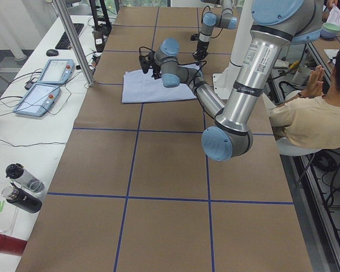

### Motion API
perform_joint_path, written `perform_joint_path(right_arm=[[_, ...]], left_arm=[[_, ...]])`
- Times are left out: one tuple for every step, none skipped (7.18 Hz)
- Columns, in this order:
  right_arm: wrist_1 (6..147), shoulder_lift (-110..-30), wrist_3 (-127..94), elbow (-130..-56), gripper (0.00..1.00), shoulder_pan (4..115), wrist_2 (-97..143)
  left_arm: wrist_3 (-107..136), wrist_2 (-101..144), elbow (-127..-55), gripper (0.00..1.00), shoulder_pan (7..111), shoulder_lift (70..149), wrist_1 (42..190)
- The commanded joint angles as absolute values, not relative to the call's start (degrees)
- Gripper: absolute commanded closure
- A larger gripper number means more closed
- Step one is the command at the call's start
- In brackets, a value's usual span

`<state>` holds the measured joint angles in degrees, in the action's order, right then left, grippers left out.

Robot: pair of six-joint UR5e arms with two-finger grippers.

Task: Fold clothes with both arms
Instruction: 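Bring the left gripper to the nearer edge and grasp both nearer corners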

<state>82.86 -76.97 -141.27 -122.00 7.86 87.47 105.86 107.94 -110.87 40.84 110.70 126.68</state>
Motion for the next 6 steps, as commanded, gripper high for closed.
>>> perform_joint_path(right_arm=[[83.93, -76.55, -142.03, -122.96, 1.00, 4.76, 85.62], [84.98, -76.12, -142.03, -122.61, 1.00, 2.92, 83.87], [87.51, -74.55, -142.03, -122.09, 1.00, 1.94, 83.59], [90.58, -72.53, -142.03, -121.99, 1.00, 1.85, 83.58], [90.96, -72.25, -142.03, -121.91, 1.00, 2.02, 83.58], [90.97, -72.51, -142.03, -121.90, 1.00, 2.20, 83.50]], left_arm=[[114.76, 97.96, -115.03, 0.31, 26.70, 103.40, 126.74], [118.61, 93.12, -114.87, 0.31, 20.45, 102.40, 126.74], [121.26, 91.60, -114.96, 0.31, 17.69, 102.31, 126.74], [124.51, 91.32, -114.53, 0.31, 13.92, 102.22, 126.56], [126.37, 91.06, -114.78, 0.32, 11.28, 100.13, 126.56], [126.73, 87.57, -114.61, 0.33, 8.64, 97.76, 126.65]])
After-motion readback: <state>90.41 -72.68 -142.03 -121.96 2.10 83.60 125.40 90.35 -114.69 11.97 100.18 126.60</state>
